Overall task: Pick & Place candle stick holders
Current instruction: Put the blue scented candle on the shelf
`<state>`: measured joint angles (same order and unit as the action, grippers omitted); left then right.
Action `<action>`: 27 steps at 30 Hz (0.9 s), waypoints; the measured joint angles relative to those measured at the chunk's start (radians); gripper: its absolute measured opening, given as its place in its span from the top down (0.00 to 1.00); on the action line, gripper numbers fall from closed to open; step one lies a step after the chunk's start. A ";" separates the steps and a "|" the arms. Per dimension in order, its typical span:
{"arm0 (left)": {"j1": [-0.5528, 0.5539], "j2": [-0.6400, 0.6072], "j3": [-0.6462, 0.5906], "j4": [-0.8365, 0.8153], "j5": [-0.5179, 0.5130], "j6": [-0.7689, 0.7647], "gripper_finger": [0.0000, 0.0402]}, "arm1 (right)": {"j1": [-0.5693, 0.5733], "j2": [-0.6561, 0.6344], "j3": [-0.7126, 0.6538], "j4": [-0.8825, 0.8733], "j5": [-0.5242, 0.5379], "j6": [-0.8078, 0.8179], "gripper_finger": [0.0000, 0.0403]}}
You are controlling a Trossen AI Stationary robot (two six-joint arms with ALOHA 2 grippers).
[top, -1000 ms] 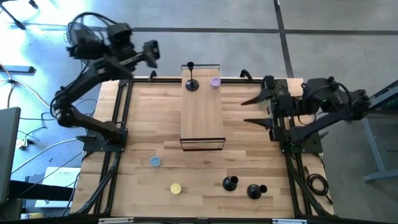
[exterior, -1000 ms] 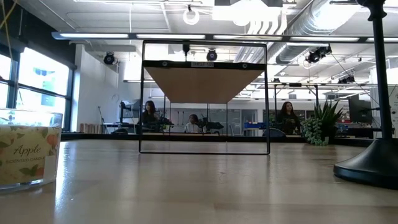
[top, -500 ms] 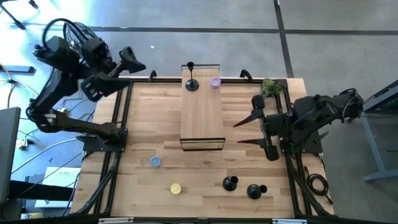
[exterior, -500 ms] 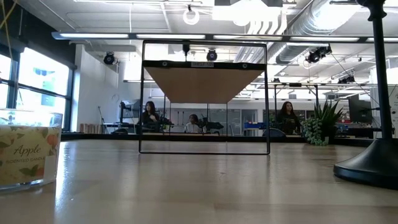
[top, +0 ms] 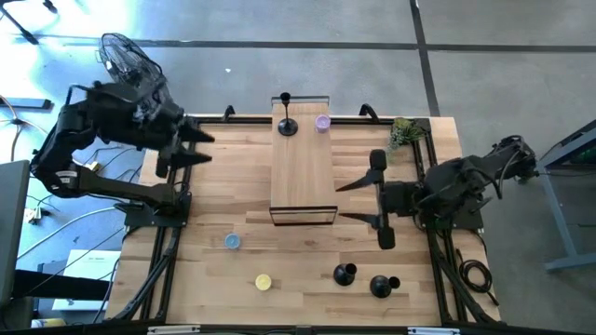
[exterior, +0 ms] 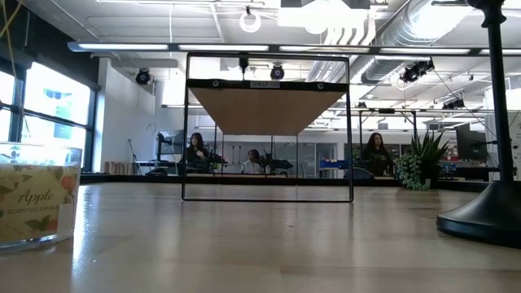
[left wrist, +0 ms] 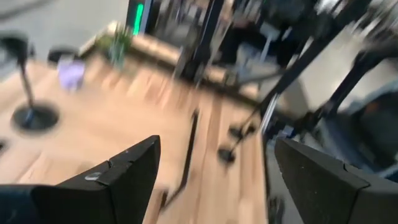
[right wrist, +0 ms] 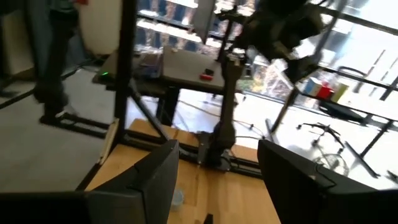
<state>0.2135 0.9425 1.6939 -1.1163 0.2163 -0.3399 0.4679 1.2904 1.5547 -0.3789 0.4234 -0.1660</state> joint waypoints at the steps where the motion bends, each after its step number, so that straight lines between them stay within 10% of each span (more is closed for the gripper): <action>1: 0.000 0.002 0.000 -0.044 -0.001 0.009 0.22 | 0.000 0.006 0.000 0.004 0.016 0.010 0.47; 19: -0.002 0.067 -0.004 -0.456 -0.190 -0.109 0.22 | -0.002 0.120 0.000 0.078 0.145 0.096 0.47; 27: -0.192 0.097 -0.006 -0.456 -0.262 -0.260 0.23 | 0.020 0.118 0.000 0.093 0.154 0.136 0.47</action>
<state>0.0211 1.0396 1.6875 -1.5723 -0.0459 -0.6002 0.4880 1.4082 1.5547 -0.2855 0.5772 -0.0302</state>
